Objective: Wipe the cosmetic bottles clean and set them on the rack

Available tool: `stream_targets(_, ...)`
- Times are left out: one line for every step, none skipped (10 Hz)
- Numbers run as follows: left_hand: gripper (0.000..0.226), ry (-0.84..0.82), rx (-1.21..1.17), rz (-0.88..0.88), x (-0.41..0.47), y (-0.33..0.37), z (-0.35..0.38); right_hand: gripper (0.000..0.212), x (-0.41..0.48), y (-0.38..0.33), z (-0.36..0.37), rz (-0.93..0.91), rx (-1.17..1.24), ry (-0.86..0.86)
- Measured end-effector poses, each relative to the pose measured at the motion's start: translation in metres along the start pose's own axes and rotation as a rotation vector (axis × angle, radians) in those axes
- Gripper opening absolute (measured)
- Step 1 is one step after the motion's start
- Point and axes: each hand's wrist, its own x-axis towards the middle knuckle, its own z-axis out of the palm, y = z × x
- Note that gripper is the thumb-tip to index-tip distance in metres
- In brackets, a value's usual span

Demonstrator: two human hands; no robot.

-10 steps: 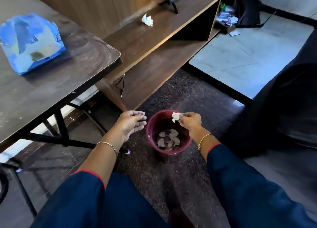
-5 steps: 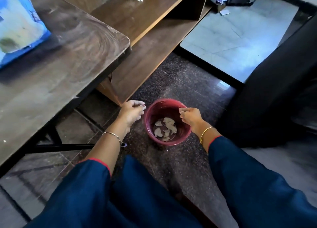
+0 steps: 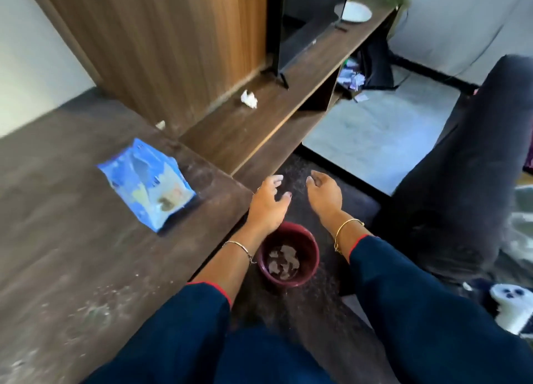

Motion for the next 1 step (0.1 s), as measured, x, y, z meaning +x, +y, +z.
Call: stream_targets(0.041,0.135,0.002,0.026,-0.0144,0.0399,-0.0333,0.038,-0.0071,-0.0465,-0.0183,-0.062,-0.024,-0.033)
